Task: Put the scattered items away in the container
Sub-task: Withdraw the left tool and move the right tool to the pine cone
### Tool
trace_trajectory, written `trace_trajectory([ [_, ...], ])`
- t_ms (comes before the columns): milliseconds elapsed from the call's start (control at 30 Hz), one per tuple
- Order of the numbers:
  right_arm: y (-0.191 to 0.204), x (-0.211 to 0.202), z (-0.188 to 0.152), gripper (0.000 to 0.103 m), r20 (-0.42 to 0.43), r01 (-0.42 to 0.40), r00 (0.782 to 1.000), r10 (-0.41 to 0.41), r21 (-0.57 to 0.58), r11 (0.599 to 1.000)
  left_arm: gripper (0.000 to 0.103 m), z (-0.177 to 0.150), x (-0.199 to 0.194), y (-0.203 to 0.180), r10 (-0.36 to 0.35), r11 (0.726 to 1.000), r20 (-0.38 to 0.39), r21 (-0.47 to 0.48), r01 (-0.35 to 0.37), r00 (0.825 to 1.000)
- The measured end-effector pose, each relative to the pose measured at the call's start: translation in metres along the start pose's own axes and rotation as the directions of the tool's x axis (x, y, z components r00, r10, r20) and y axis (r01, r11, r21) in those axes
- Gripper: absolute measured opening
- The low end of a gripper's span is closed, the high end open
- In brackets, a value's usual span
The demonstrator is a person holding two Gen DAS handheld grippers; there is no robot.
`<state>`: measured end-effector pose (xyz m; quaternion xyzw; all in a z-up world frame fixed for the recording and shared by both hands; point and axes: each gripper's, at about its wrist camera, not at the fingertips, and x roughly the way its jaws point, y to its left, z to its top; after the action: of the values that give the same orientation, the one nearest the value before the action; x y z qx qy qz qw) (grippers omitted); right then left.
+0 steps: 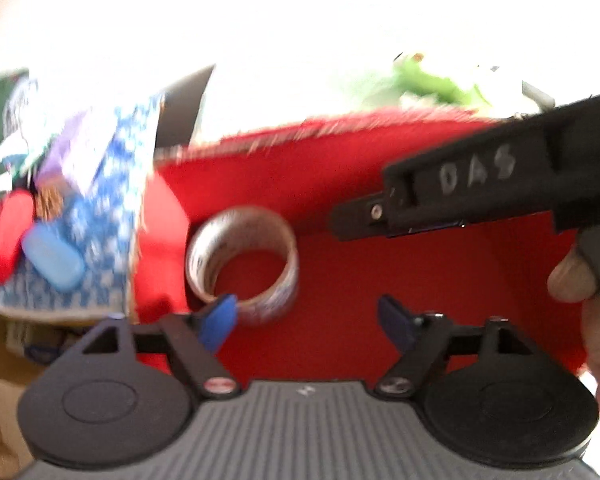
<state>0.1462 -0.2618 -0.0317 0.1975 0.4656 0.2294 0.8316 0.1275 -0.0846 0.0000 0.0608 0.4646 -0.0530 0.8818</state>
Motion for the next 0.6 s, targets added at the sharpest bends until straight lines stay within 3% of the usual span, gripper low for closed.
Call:
trace_trajectory([
  [133,0.001,-0.038,-0.027,0.041,0.161,0.013,0.987,-0.01,-0.019,1.0,0.083,-0.012,-0.028,-0.008,-0.021,0.999,0.079,0.037,0.018,0.997],
  [233,0.014,-0.054,-0.038,0.044,0.262,0.041,0.965,-0.028,-0.044,0.998,0.079,-0.028,-0.05,-0.006,-0.084,0.996,0.118,0.016,0.083,0.989],
  [300,0.021,-0.07,-0.052,0.065,0.333,0.065,0.942,-0.036,-0.075,0.995,0.078,-0.041,-0.058,-0.002,-0.148,0.989,0.141,0.002,0.149,0.979],
  [367,0.021,-0.088,-0.067,0.072,0.374,0.063,0.927,-0.025,-0.091,0.994,0.073,-0.055,-0.071,-0.005,-0.212,0.977,0.158,0.033,0.209,0.964],
  [467,0.015,-0.101,-0.086,0.064,0.35,0.095,0.935,-0.061,-0.082,0.992,0.068,-0.077,-0.088,-0.023,-0.3,0.95,0.152,0.141,0.28,0.942],
  [600,0.007,-0.104,-0.114,0.046,0.297,0.111,0.951,-0.086,-0.067,0.992,0.064,-0.102,-0.101,-0.052,-0.422,0.882,0.136,0.291,0.371,0.896],
])
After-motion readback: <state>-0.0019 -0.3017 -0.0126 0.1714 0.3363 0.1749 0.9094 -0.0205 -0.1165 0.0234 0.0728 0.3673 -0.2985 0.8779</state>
